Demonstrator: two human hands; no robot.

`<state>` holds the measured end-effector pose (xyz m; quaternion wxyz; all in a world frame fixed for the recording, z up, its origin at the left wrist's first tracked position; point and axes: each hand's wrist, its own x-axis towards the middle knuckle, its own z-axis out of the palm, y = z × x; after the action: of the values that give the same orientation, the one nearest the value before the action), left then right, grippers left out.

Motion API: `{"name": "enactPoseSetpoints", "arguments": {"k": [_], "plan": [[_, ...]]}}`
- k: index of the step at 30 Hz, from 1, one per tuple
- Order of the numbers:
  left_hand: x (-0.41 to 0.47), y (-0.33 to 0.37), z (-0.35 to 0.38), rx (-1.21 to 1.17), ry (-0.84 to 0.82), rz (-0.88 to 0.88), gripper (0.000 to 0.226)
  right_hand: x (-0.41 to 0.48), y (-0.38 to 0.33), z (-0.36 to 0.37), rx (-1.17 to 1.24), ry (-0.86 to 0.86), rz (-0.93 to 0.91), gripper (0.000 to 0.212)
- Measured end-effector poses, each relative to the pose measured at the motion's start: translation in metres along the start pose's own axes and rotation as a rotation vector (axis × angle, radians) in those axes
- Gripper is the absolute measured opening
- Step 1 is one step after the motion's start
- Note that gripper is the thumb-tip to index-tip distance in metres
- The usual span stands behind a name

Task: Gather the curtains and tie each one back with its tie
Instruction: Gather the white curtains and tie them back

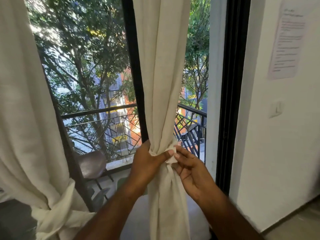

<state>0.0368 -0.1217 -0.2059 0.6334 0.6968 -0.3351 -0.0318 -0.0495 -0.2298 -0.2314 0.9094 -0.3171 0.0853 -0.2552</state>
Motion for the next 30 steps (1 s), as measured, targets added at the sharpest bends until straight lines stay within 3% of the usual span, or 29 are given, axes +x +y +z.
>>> {"name": "enactPoseSetpoints", "arguments": {"k": [3, 7, 11, 15, 17, 20, 24, 30], "plan": [[0.006, 0.002, -0.003, 0.034, -0.011, 0.056, 0.036, -0.001, -0.002, -0.004, -0.259, 0.040, -0.044, 0.026], [0.007, 0.001, 0.000, 0.067, 0.052, 0.058, 0.041, 0.001, -0.005, 0.000, -0.423, 0.105, -0.075, 0.030], [0.006, 0.000, 0.007, 0.111, 0.084, 0.078, 0.045, 0.007, -0.006, 0.005, -0.447, 0.215, -0.115, 0.034], [0.007, 0.003, -0.001, 0.058, -0.088, -0.019, 0.070, 0.004, -0.014, 0.000, -0.473, 0.142, -0.132, 0.029], [0.009, 0.004, -0.005, 0.055, -0.113, -0.015, 0.061, 0.002, -0.017, -0.003, -0.468, 0.075, -0.098, 0.026], [0.005, 0.007, -0.003, 0.039, -0.069, -0.004, 0.049, 0.002, -0.012, -0.001, -0.488, 0.113, -0.075, 0.028], [0.000, 0.006, 0.005, 0.123, -0.030, 0.054, 0.059, 0.004, -0.007, 0.004, -0.531, 0.240, -0.133, 0.036], [0.002, 0.002, -0.004, 0.171, -0.132, -0.017, 0.074, -0.007, -0.017, 0.009, -0.748, 0.204, -0.181, 0.025]]}}
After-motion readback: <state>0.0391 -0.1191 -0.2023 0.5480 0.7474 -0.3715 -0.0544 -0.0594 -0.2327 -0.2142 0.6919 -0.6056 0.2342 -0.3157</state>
